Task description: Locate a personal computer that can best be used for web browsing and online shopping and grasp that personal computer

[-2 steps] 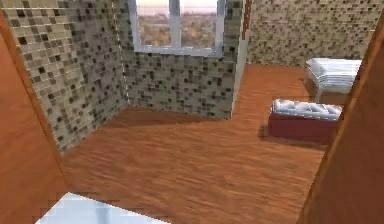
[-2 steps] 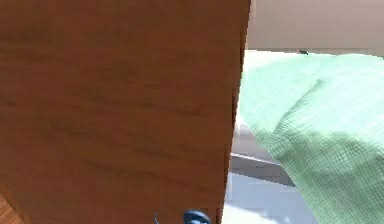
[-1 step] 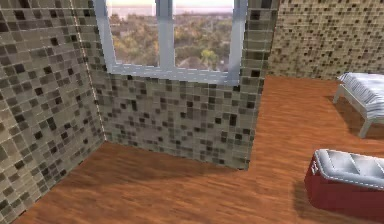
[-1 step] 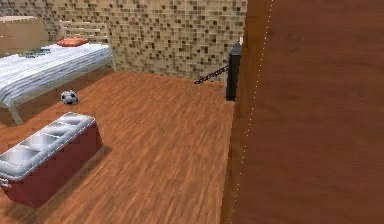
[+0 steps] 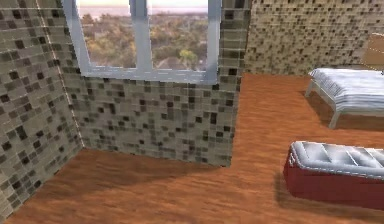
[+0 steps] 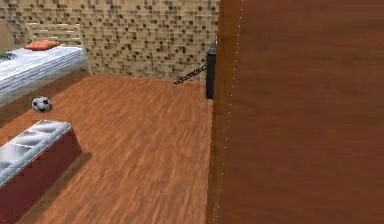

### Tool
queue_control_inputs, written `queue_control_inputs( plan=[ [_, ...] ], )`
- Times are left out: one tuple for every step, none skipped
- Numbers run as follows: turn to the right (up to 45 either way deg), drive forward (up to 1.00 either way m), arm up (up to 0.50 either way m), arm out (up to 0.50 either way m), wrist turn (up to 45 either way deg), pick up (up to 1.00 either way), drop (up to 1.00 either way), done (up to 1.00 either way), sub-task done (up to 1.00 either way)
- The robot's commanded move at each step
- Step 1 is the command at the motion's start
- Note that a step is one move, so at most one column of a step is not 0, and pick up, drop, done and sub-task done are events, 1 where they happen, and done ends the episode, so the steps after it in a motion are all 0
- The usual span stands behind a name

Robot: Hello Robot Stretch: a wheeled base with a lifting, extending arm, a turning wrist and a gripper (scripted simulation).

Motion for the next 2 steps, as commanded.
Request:
queue_control_inputs(
  plan=[
    [0.0,0.25,0.0,0.0,0.0,0.0,0.0,0.0,0.0],
    [45.0,0.0,0.0,0.0,0.0,0.0,0.0,0.0,0.0]
  ],
)
